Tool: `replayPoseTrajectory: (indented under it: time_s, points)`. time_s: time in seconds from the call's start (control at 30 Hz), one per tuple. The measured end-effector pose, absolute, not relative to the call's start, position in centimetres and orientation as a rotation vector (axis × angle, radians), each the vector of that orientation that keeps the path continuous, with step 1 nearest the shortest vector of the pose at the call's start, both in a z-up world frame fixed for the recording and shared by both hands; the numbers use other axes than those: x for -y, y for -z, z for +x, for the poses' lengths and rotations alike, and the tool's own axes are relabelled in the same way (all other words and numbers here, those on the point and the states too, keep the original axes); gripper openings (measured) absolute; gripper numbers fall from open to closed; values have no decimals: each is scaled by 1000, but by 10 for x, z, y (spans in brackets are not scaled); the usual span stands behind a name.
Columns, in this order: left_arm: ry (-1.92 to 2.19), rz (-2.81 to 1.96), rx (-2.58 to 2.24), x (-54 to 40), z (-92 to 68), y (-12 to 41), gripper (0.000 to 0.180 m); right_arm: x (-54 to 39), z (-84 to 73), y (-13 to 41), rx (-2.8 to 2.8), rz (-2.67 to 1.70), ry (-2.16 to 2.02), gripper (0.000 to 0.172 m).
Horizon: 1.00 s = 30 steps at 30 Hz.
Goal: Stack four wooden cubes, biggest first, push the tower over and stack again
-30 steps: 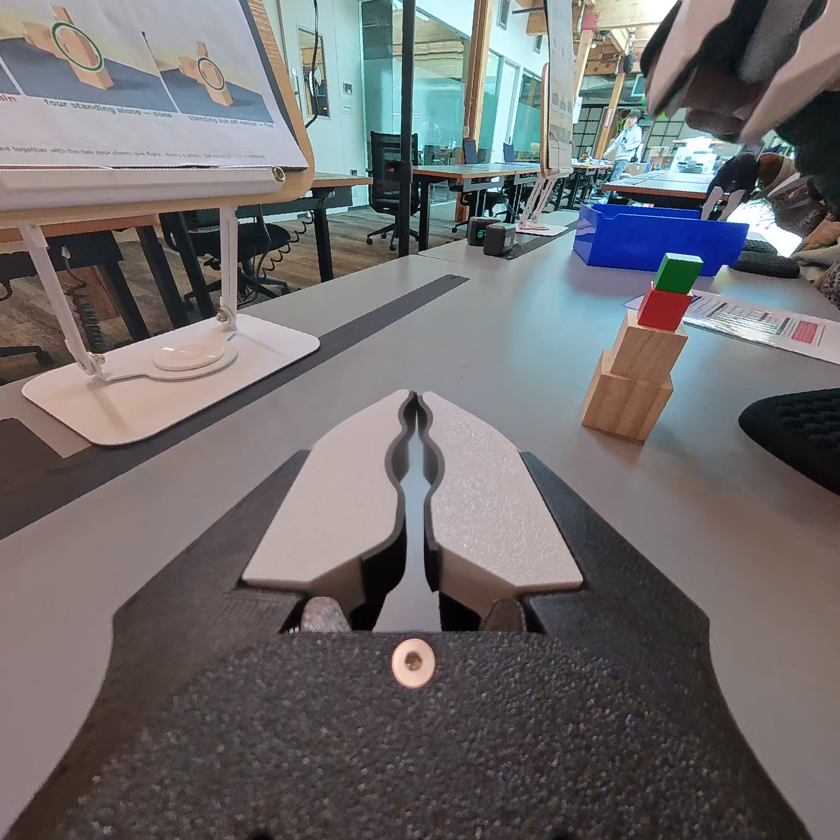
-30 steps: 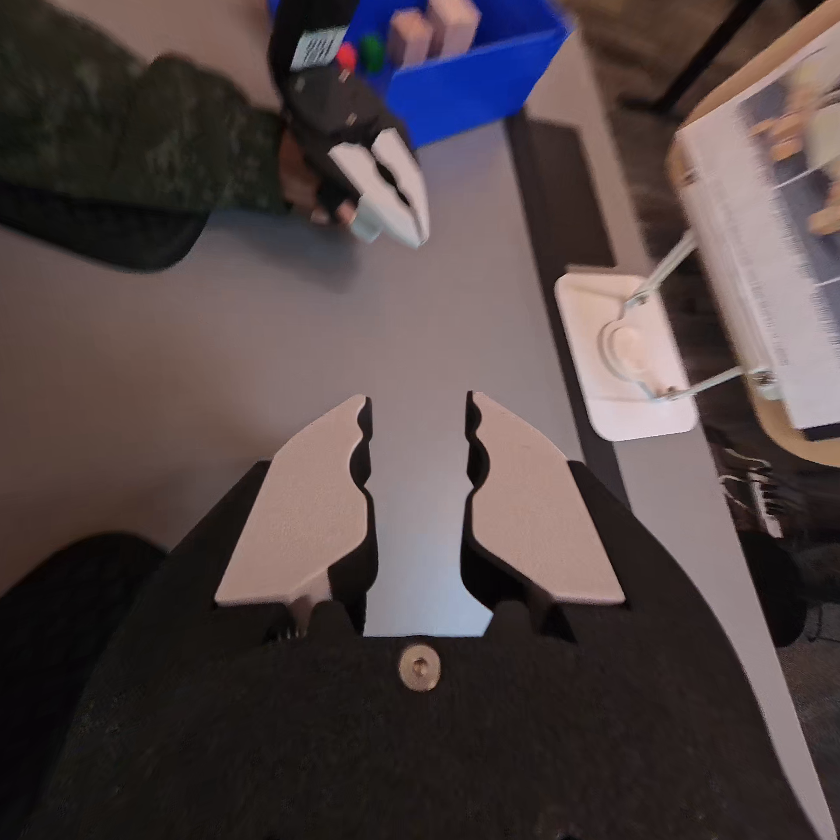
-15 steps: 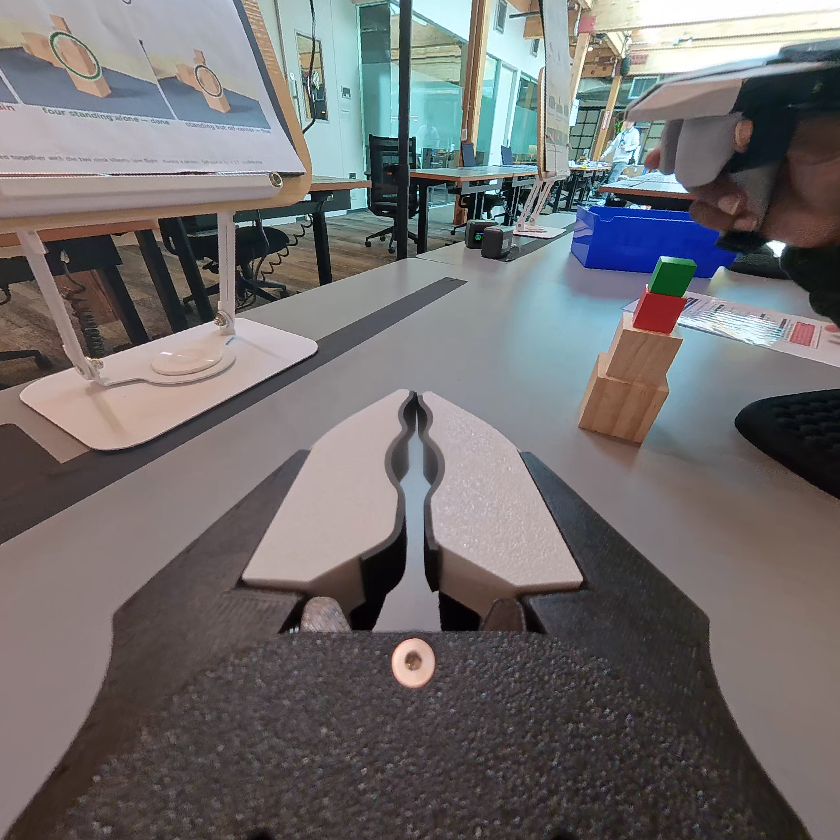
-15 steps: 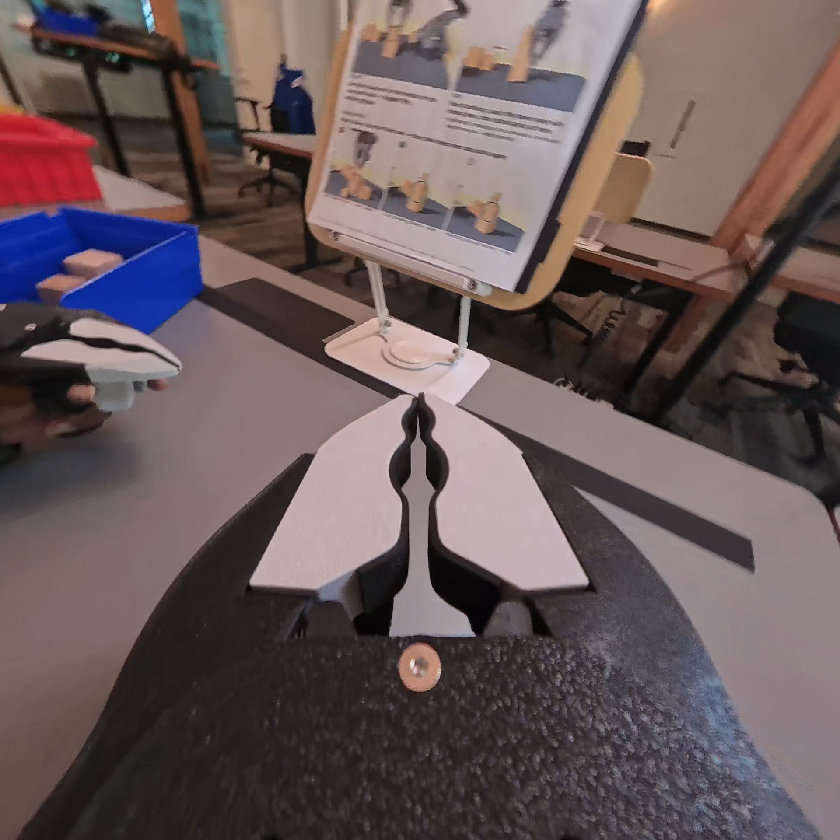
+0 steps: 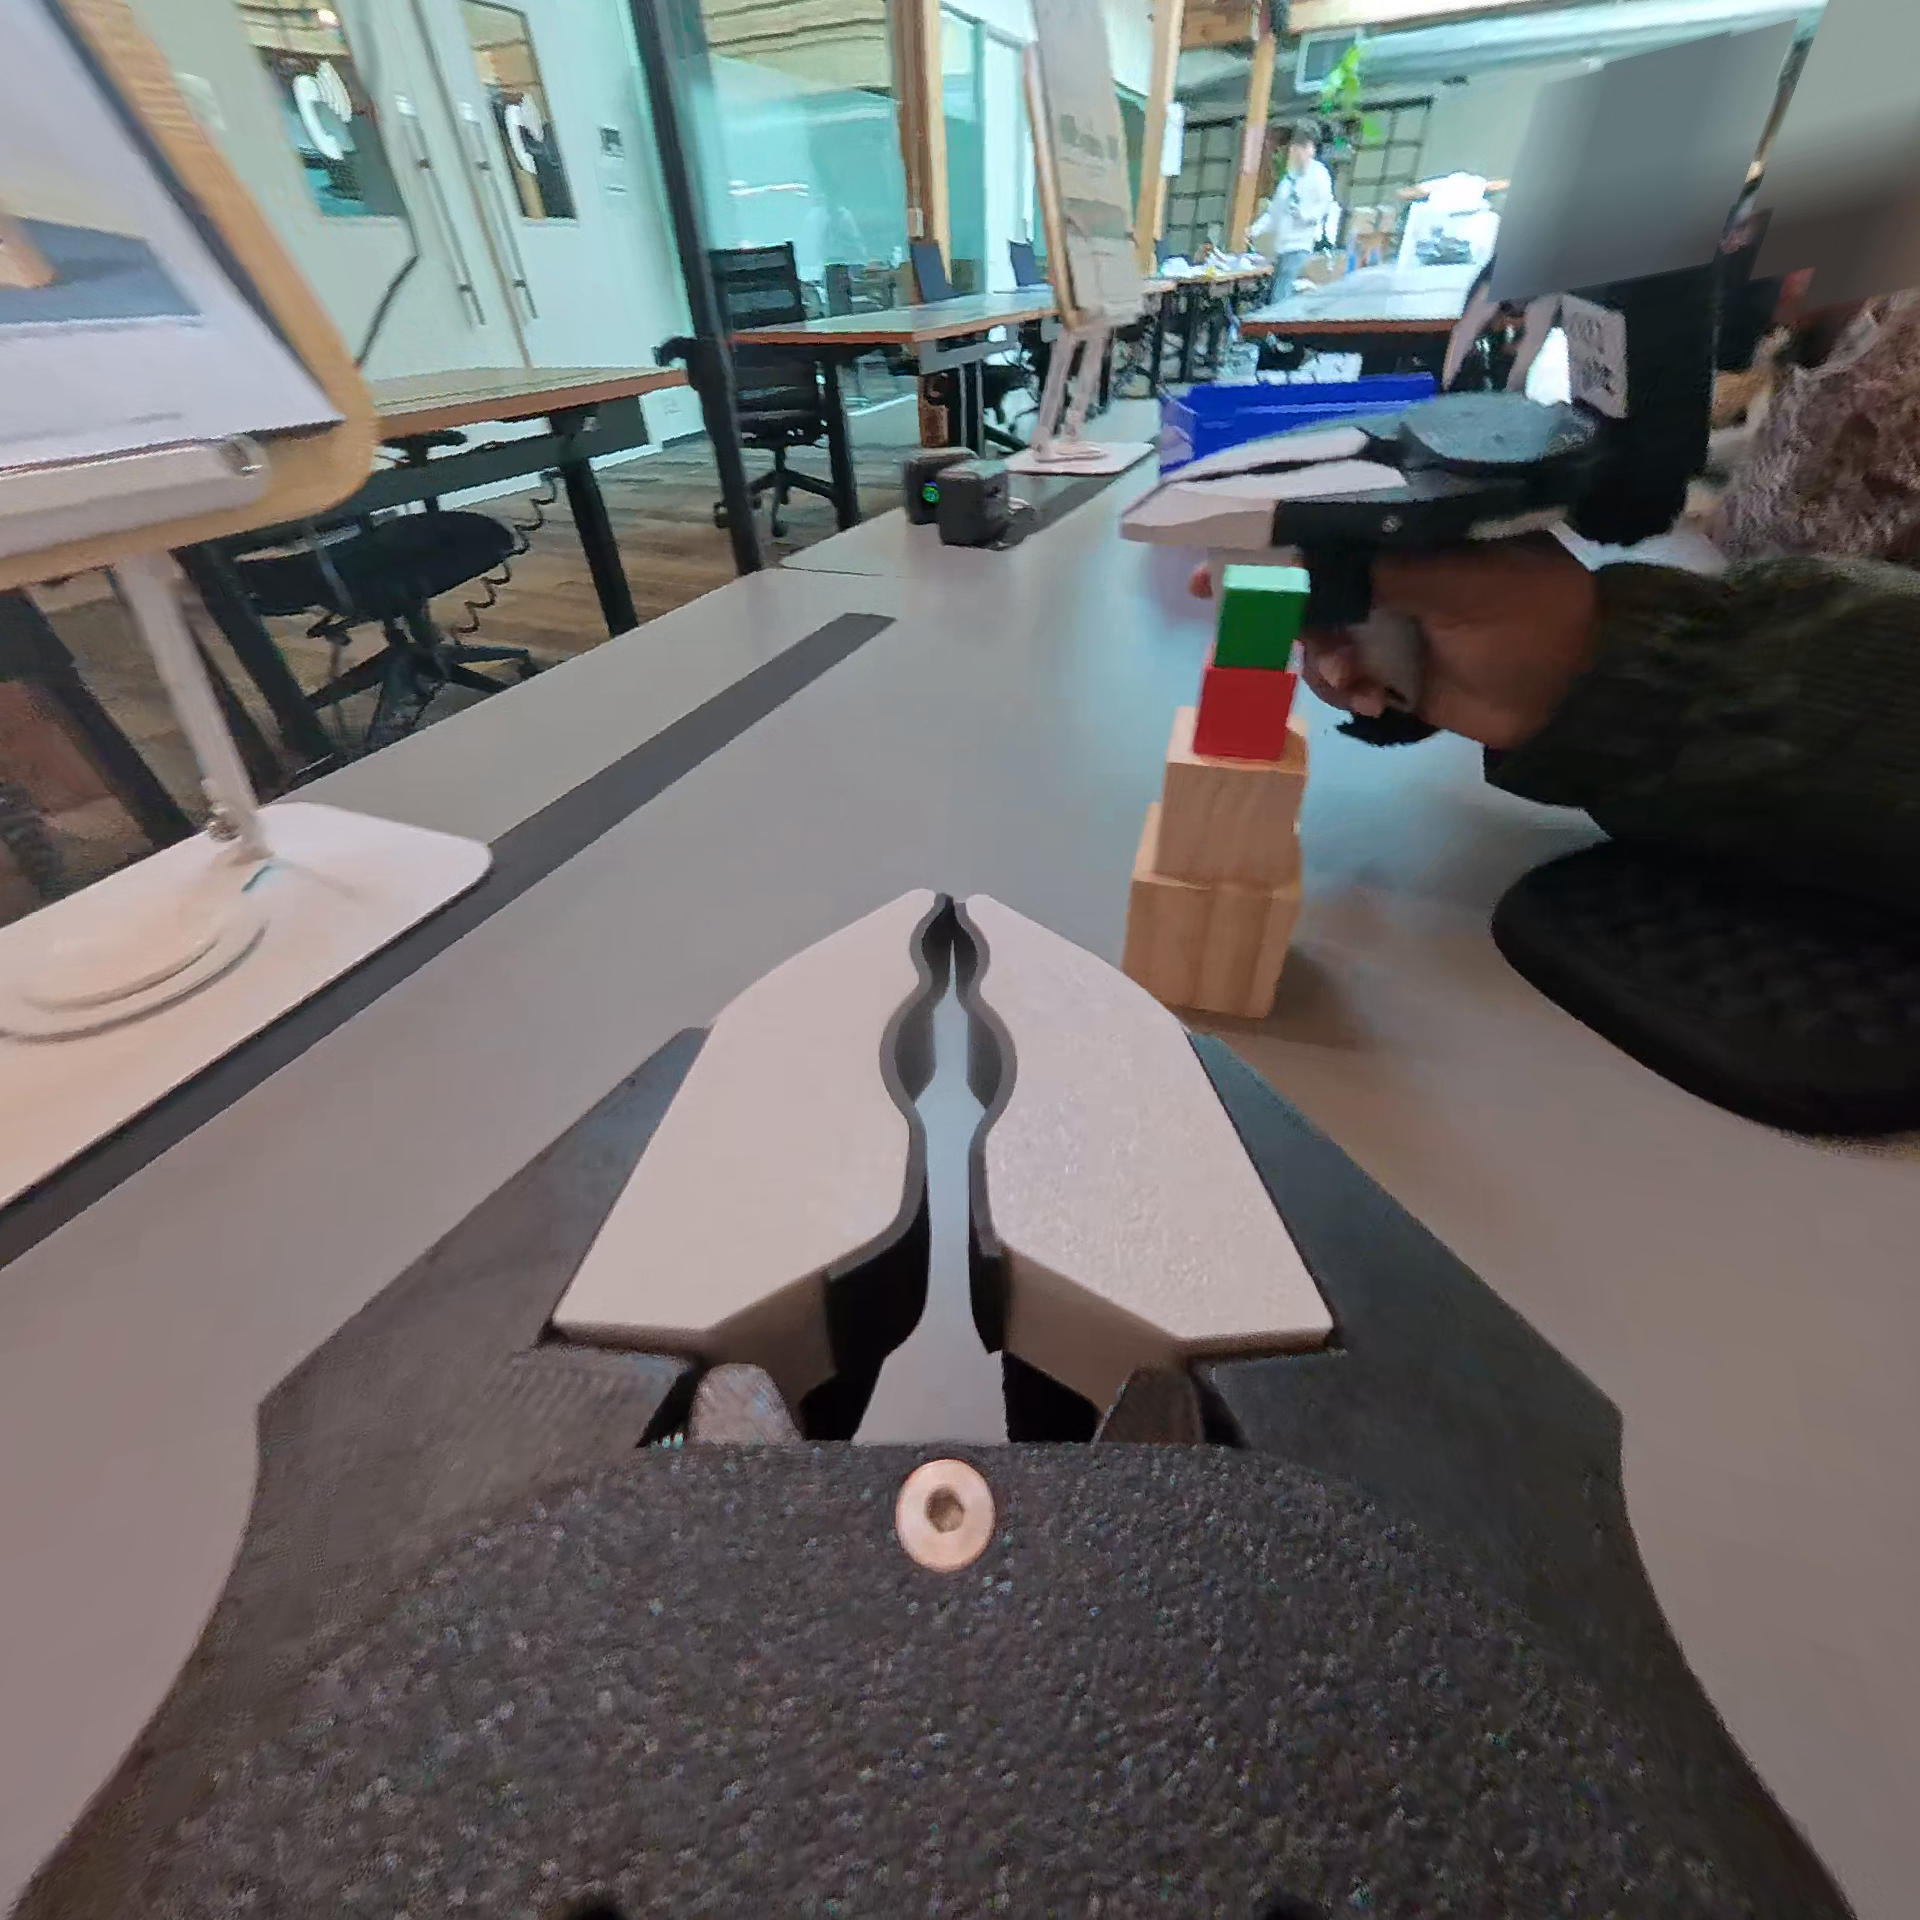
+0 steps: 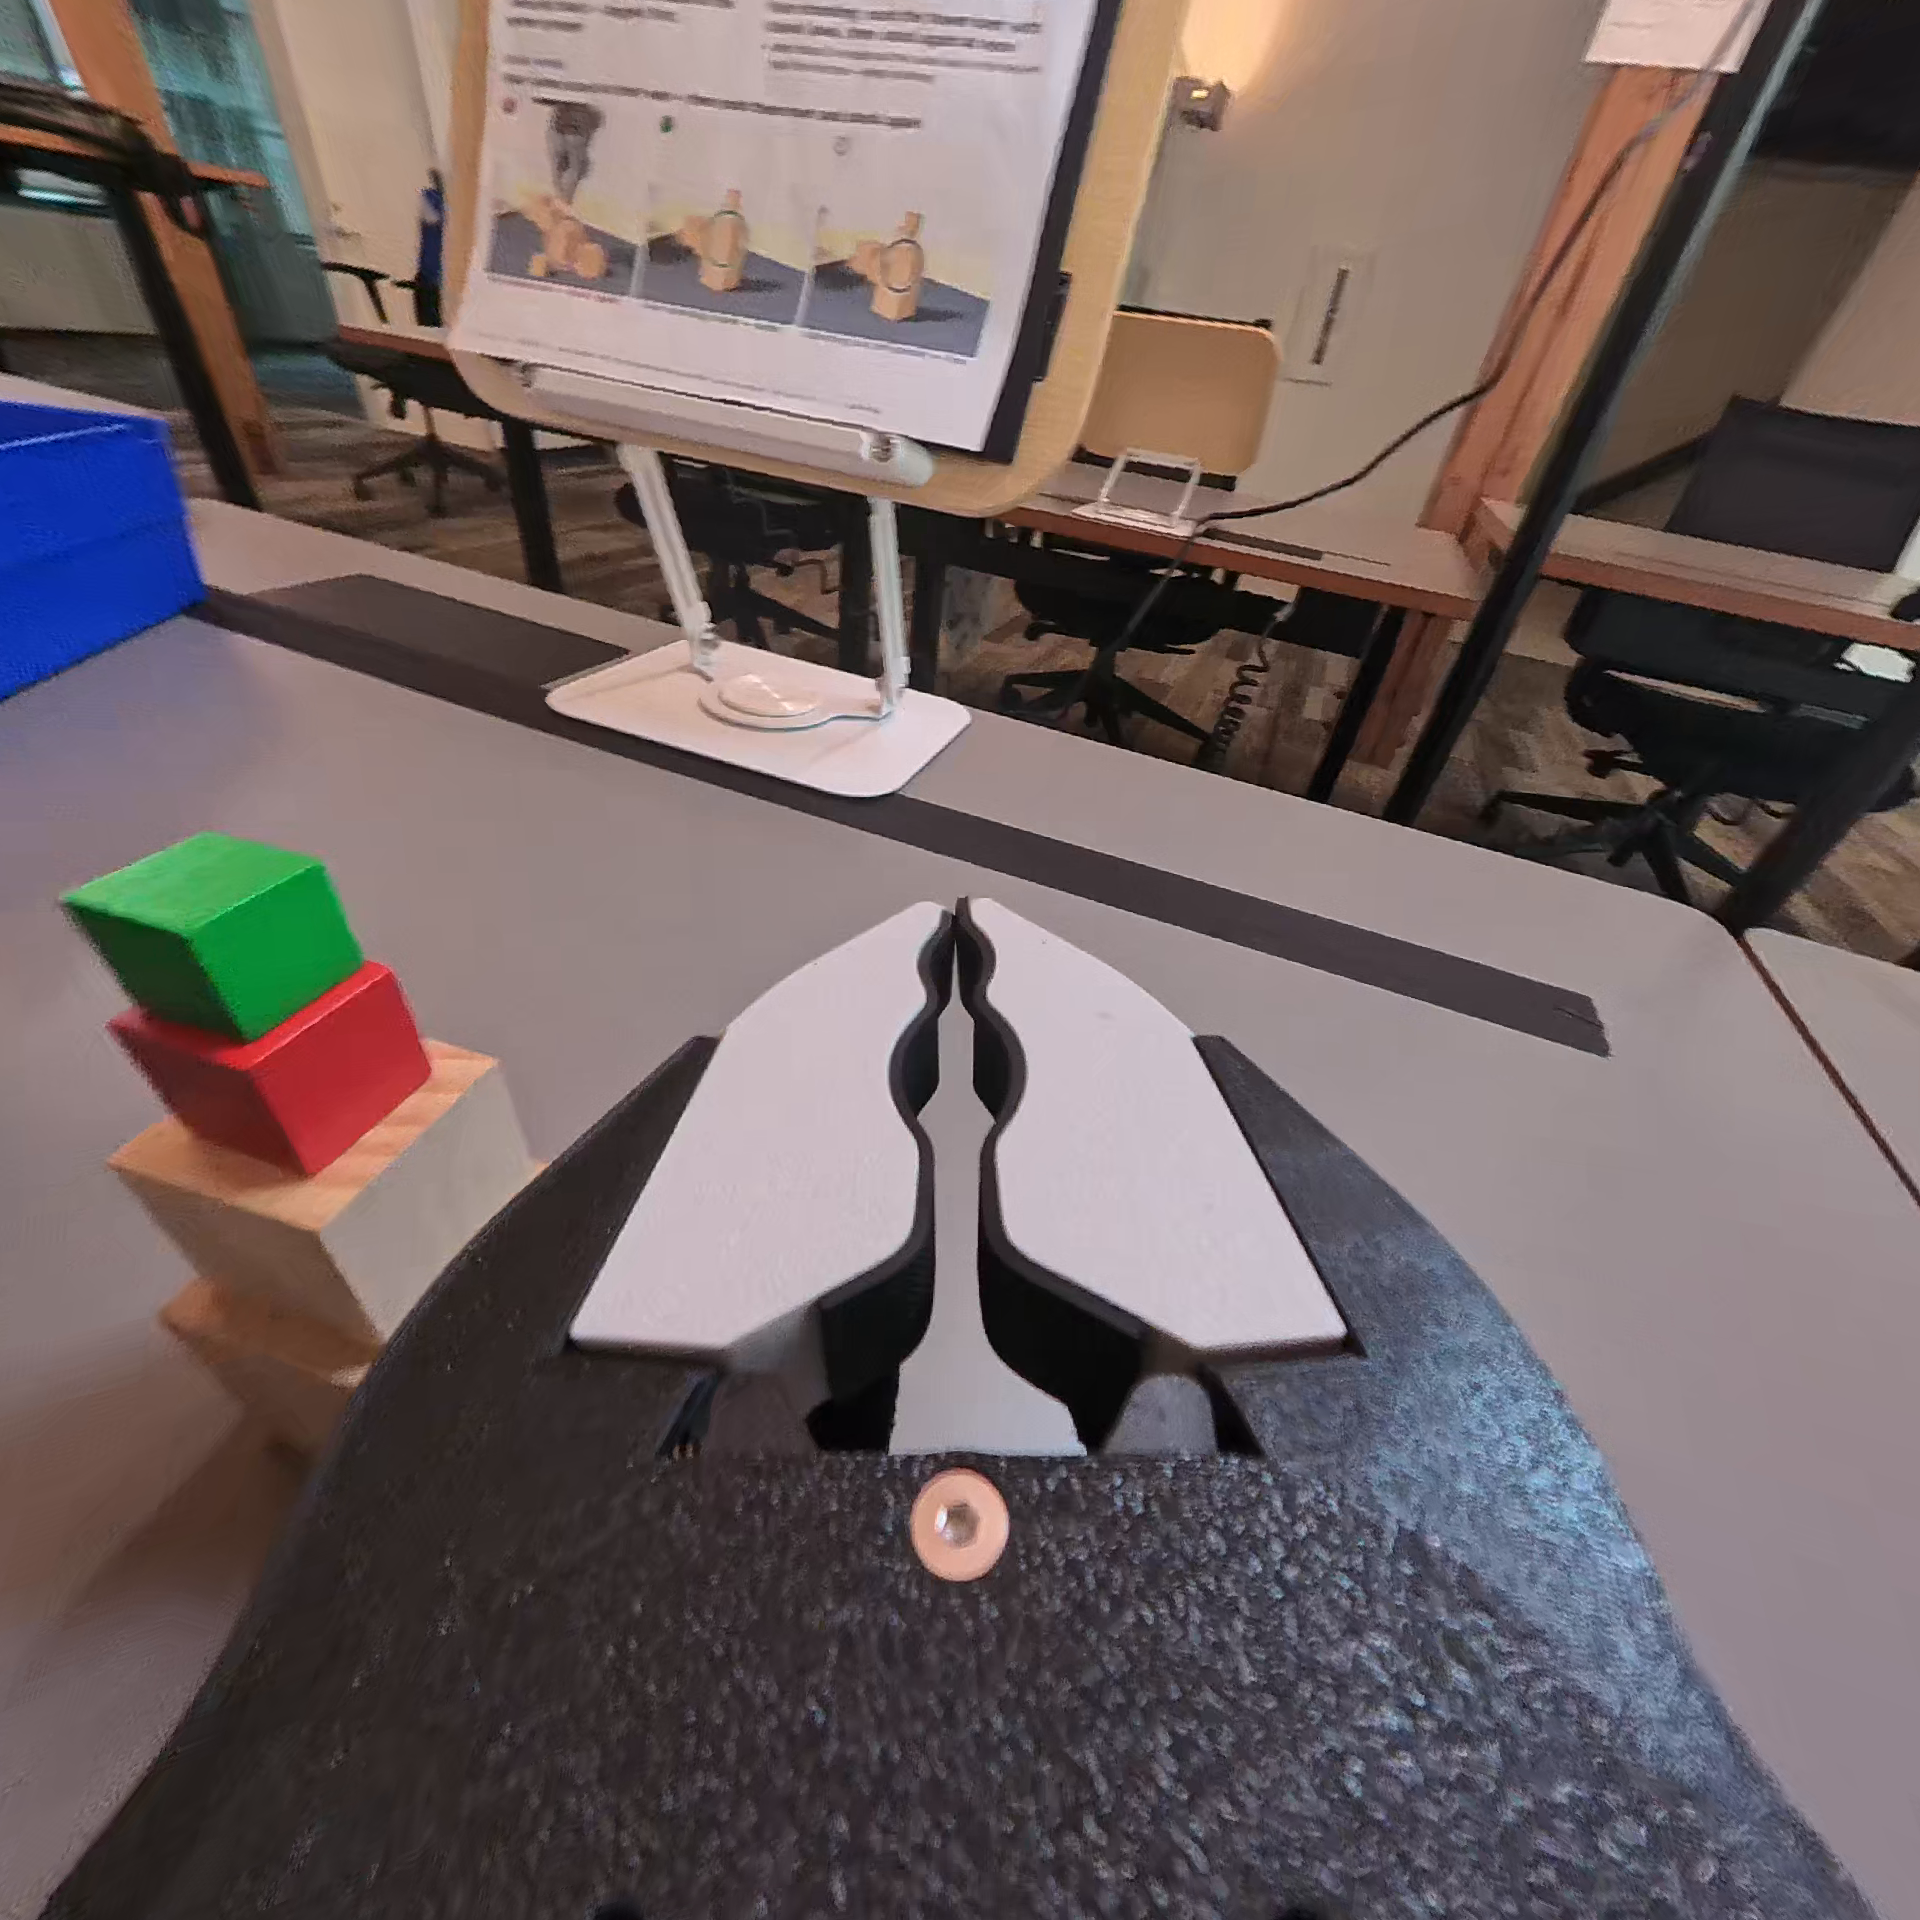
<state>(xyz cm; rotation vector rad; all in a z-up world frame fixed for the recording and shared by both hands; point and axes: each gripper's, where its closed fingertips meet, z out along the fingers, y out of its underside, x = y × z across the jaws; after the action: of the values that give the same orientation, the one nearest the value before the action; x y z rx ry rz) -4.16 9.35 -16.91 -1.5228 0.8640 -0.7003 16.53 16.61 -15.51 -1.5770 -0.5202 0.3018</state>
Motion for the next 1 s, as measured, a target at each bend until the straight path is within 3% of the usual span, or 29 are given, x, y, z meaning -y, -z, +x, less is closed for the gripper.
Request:
replayPoseTrajectory:
  time_s: [0.27, 0.57, 1.0]
  points:
    - [621, -1556, -873, -93, -32, 181, 0, -149, 185, 184, 536, -1831, -103, 0]
    - [512, -1507, -566, -124, -103, 140, 0, -112, 126, 221, 592, -1968, 53, 0]
    - [405, -1496, -437, -134, -150, 134, 0, -81, -43, 189, 1073, -1611, -149, 0]
